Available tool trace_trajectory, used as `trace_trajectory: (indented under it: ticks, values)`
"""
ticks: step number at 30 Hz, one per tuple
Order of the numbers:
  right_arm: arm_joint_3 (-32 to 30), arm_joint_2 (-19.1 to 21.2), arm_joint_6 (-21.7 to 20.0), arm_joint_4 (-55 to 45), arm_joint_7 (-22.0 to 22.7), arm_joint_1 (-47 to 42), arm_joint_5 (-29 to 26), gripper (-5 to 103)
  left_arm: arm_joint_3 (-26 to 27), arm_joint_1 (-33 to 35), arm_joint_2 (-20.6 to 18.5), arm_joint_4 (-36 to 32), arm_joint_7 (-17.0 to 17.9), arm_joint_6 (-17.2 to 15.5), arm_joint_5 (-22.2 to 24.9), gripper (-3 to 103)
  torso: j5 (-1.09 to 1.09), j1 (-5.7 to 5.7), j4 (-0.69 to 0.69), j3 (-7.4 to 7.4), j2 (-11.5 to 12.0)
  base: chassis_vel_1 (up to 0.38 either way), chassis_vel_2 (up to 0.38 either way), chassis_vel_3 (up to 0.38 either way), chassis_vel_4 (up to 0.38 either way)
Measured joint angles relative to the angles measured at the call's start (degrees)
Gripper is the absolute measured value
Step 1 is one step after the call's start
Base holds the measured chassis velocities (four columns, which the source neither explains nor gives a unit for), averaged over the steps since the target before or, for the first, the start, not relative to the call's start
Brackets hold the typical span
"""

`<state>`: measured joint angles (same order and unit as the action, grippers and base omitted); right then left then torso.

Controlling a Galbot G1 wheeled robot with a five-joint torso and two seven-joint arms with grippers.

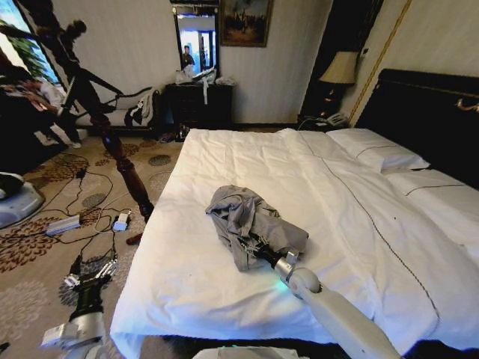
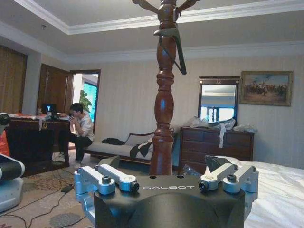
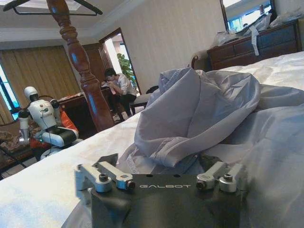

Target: Pick up the clothes from the bed and hang them on the clothes hanger.

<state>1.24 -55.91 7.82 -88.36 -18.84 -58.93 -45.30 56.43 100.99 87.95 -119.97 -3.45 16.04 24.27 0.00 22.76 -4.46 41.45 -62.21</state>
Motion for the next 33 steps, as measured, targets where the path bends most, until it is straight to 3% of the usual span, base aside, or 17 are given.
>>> trace_trajectory:
  ticks: [3,6,7,9,10,12,15,20,24,28,30,33]
  values:
    - [0.34,-0.14,-0.20,0.46,-0.02,0.44,0.62,100,0.06,-0.10,-0.04,0.14,0.08,0.04,0.04,100,0.00,0.00,0.00,0.00,0.00,0.000,0.000,0.000,0.000]
    - [0.59,-0.17,-0.52,0.66,-0.03,0.75,1.27,100,0.15,-0.21,-0.07,0.23,0.13,0.05,0.13,100,0.00,0.00,0.00,0.00,0.00,0.000,0.000,0.000,0.000]
    - [0.73,-0.18,-0.69,0.68,-0.06,0.94,1.67,91,0.21,-0.30,-0.09,0.31,0.16,0.05,0.19,100,0.00,0.00,0.00,0.00,0.00,0.000,0.000,0.000,0.000]
    - [0.83,-0.20,-0.83,0.67,-0.10,1.08,1.85,91,0.22,-0.35,-0.09,0.39,0.18,0.06,0.21,100,0.00,0.00,0.00,0.00,0.00,0.000,0.000,0.000,0.000]
    - [0.89,-0.21,-0.91,0.65,-0.10,1.14,1.88,80,0.23,-0.38,-0.09,0.46,0.19,0.09,0.22,100,0.00,0.00,0.00,0.00,0.00,0.000,0.000,0.000,0.000]
    - [1.11,-0.33,-1.14,0.47,-0.11,1.31,1.83,70,0.23,-0.50,-0.09,0.70,0.20,0.22,0.22,100,0.00,0.00,0.00,0.00,0.00,0.000,0.000,0.000,0.000]
    - [1.21,-0.43,-1.17,0.35,-0.11,1.37,1.70,64,0.23,-0.56,-0.08,0.88,0.21,0.27,0.23,100,0.00,0.00,0.00,0.00,0.00,0.000,0.000,0.000,0.000]
    - [1.30,-0.50,-1.17,-0.08,-0.12,1.39,1.38,42,0.28,-0.75,-0.17,1.08,0.23,0.30,0.33,100,0.00,0.00,0.00,0.00,0.00,0.000,0.000,0.000,0.000]
    - [1.31,-0.69,-1.12,-0.09,-0.13,1.40,1.24,32,0.28,-0.88,-0.20,1.25,0.24,0.31,0.35,100,0.00,0.00,0.00,0.00,0.00,0.000,0.000,0.000,0.000]
    - [1.01,-0.53,-1.09,-0.52,-0.23,1.21,1.50,10,0.29,-1.05,-0.31,1.40,0.29,0.31,0.48,100,0.01,0.00,0.00,0.00,0.00,0.000,0.000,0.000,0.000]
    - [0.67,-0.25,-1.10,-0.94,-0.26,1.07,2.02,10,0.35,-1.09,-0.36,1.42,0.33,0.31,0.59,100,0.00,0.00,0.00,0.00,0.00,0.000,0.000,0.000,0.000]
    - [-0.75,1.22,-1.17,-2.99,-0.61,0.29,2.43,1,0.47,-1.13,-0.50,1.60,0.41,0.34,0.76,100,0.00,0.00,0.00,0.00,0.00,0.000,0.000,0.000,0.000]
